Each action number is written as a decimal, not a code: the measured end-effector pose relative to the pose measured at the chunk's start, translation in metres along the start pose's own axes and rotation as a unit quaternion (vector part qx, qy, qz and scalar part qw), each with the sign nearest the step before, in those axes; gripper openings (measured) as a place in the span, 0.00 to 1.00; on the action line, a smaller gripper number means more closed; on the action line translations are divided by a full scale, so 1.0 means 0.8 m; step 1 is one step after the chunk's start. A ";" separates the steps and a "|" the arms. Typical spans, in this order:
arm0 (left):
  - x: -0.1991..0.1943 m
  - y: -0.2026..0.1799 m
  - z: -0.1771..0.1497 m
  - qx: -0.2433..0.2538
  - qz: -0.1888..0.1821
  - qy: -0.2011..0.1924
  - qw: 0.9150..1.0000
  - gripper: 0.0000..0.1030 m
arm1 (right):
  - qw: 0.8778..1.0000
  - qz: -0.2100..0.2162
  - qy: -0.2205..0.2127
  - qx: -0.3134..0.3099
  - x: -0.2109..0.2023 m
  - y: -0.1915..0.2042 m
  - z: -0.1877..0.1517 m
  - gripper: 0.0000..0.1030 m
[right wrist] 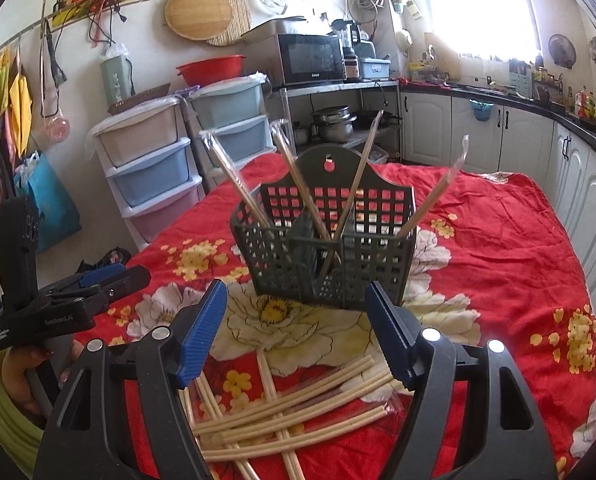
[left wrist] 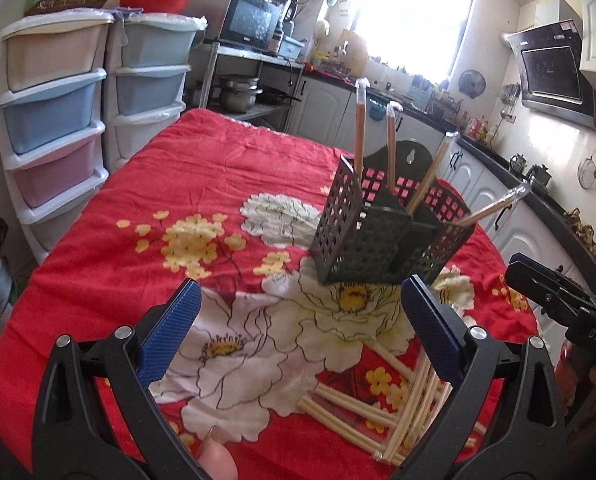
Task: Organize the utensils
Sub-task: 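Withdraw both open tools from the caddy toward the chopstick pile, then lower both tools onto the wrapped chopsticks and close on one each, then lift the chopstick with the left tool over the caddy while the right tool carries its own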
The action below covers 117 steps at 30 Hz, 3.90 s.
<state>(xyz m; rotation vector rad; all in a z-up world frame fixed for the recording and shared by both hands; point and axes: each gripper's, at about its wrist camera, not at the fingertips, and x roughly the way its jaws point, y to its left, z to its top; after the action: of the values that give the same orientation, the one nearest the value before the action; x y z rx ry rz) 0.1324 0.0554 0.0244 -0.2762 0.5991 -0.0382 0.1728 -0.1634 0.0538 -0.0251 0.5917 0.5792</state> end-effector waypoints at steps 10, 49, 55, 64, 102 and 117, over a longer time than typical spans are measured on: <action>0.003 0.000 -0.025 0.007 0.002 0.028 1.000 0.90 | 1.000 -0.007 0.019 0.005 0.003 -0.006 -0.017 0.68; 0.047 0.014 -0.098 -0.073 -0.062 0.167 0.981 0.36 | 0.984 -0.047 0.152 0.081 0.046 -0.070 -0.093 0.57; 0.049 0.021 -0.096 -0.086 -0.068 0.170 0.979 0.34 | 0.973 -0.029 0.179 0.141 0.065 -0.087 -0.104 0.45; 0.057 0.025 -0.092 -0.091 -0.067 0.170 0.979 0.27 | 0.969 -0.030 0.176 0.171 0.072 -0.099 -0.103 0.22; -0.001 0.112 -0.055 -0.169 -0.041 0.087 0.981 0.04 | 0.985 0.005 0.109 0.134 0.035 -0.078 -0.063 0.07; -0.031 0.059 0.007 -0.117 -0.087 0.028 0.989 0.03 | 0.993 0.057 0.064 0.086 0.008 -0.036 -0.010 0.06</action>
<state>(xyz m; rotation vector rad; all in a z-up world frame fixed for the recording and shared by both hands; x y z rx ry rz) 0.1133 0.1051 0.0300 -0.5572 0.6345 -0.1438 0.1882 -0.1861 0.0398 0.1356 0.7691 0.6390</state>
